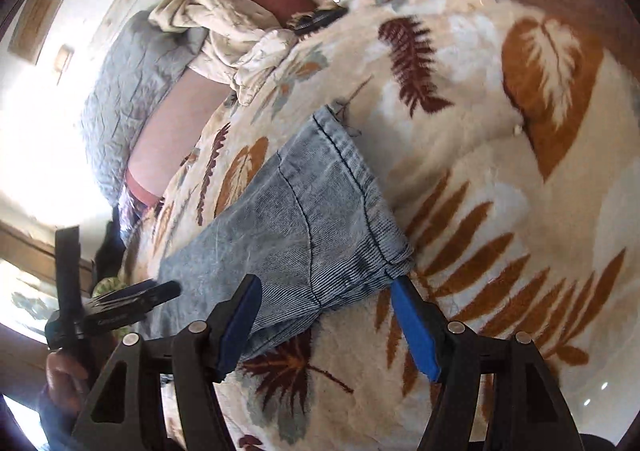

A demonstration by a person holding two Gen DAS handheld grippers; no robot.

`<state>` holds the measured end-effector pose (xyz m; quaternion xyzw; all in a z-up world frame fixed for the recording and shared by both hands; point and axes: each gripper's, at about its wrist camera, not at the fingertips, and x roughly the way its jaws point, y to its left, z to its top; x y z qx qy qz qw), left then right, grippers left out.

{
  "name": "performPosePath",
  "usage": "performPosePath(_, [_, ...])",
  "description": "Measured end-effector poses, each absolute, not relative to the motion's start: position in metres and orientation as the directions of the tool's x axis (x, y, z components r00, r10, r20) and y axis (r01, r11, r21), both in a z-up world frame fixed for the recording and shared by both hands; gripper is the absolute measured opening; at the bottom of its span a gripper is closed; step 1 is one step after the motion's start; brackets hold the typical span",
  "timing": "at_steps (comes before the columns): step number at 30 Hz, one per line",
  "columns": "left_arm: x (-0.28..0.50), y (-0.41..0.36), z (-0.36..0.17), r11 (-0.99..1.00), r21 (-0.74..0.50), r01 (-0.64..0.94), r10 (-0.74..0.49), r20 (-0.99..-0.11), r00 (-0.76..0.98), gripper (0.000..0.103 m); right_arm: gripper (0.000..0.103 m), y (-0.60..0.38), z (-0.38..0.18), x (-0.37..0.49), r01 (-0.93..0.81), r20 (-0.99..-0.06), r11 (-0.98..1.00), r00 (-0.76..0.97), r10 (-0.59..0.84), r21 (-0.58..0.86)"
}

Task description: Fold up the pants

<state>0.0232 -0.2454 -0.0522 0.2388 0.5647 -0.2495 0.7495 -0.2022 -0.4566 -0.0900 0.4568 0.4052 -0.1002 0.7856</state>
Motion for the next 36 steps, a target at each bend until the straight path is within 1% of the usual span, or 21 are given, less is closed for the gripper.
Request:
performPosePath(4, [0.018,-0.280,-0.052,0.734,0.095,0.673,-0.093,-0.967,0.237,0.084,0.071,-0.466,-0.103,-0.196,0.570,-0.736,0.502,0.636,0.231,0.650])
performPosePath(10, [0.017,-0.325,-0.052,0.710,0.060,0.701,-0.124,-0.970,0.209,0.084,0.073,-0.474,-0.118,-0.195,0.588,-0.702,0.400,0.663,0.260,0.703])
performPosePath(13, [0.015,-0.345,-0.051,0.699,0.057,0.713,-0.138,-0.968,0.212,0.084,0.072,-0.476,-0.120,-0.202,0.578,-0.675,0.361,0.688,0.267,0.732])
performPosePath(18, [0.017,-0.376,-0.060,0.663,0.064,0.745,-0.141,-0.968,0.209,0.084,0.072,-0.470,-0.119,-0.207,0.564,-0.668,0.371,0.688,0.283,0.738])
performPosePath(21, [0.021,-0.392,-0.066,0.654,0.052,0.754,-0.148,-0.969,0.195,0.084,0.072,-0.474,-0.124,-0.208,0.559,-0.651,0.342,0.700,0.294,0.755])
performPosePath(23, [0.026,-0.401,-0.066,0.656,0.023,0.754,-0.175,-0.968,0.181,0.084,0.072,-0.477,-0.128,-0.209,0.557,-0.638,0.317,0.710,0.298,0.768])
performPosePath(28, [0.032,-0.418,-0.068,0.635,-0.112,0.765,-0.278,-0.956,0.090,0.084,0.072,-0.479,-0.133,-0.203,0.539,-0.617,0.309,0.732,0.288,0.784])
performPosePath(33, [0.030,-0.432,-0.079,0.601,-0.155,0.784,-0.306,-0.951,0.046,0.084,0.073,-0.478,-0.132,-0.199,0.523,-0.609,0.331,0.746,0.268,0.786])
performPosePath(34, [0.030,-0.434,-0.081,0.595,-0.173,0.785,-0.316,-0.948,0.030,0.084,0.072,-0.477,-0.132,-0.199,0.522,-0.612,0.340,0.746,0.264,0.782])
performPosePath(36, [0.032,-0.438,-0.084,0.587,-0.228,0.777,-0.345,-0.939,-0.015,0.084,0.067,-0.476,-0.131,-0.197,0.522,-0.617,0.356,0.747,0.249,0.775])
